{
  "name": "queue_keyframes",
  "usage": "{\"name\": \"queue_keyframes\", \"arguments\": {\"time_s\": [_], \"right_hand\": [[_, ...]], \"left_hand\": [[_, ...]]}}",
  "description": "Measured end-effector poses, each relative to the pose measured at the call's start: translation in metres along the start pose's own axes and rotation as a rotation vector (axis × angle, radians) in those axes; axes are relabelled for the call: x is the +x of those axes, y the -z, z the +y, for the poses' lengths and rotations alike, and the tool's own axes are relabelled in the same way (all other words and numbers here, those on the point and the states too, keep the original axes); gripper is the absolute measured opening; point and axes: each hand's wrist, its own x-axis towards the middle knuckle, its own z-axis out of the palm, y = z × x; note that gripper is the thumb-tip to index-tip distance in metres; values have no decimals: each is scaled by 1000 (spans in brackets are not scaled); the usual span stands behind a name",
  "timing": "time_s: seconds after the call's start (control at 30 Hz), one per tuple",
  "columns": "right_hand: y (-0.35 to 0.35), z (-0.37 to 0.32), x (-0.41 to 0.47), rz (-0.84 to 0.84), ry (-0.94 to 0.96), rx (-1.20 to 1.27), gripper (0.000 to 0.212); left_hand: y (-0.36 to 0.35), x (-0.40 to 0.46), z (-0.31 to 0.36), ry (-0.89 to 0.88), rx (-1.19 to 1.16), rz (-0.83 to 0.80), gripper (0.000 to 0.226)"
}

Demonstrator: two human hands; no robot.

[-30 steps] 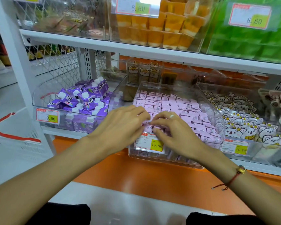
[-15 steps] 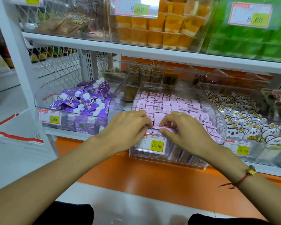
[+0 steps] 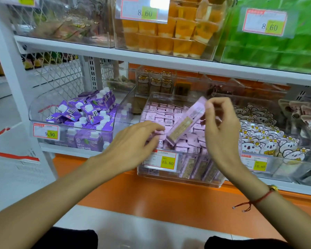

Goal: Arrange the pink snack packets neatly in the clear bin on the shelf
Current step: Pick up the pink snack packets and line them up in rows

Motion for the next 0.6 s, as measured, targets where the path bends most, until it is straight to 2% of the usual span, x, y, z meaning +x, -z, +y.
{"name": "queue_keyframes", "arguments": {"time_s": [0.1, 0.2, 0.33, 0.4, 0.47, 0.53, 0.6], "right_hand": [[3, -3, 4, 79, -198, 180, 14], [1, -8, 0, -12, -382, 301, 15], [-3, -16, 0, -105, -539, 489, 18], [-1, -18, 3, -151, -649, 624, 23], [2, -16, 4, -237, -709, 682, 33], [1, -15, 2, -349, -692, 671, 33], [0, -14, 0, -403, -647, 654, 25]], "left_hand": [[3, -3, 10, 50, -265, 122, 49], [5, -5, 19, 5, -325, 191, 63], [8, -4, 22, -41, -474, 261, 37], [12, -1, 25, 140, -833, 210, 24], [14, 5, 29, 427, -1199, 81, 20], [14, 7, 30, 574, -1327, -8, 26], [12, 6, 30, 603, -1353, -56, 27]]}}
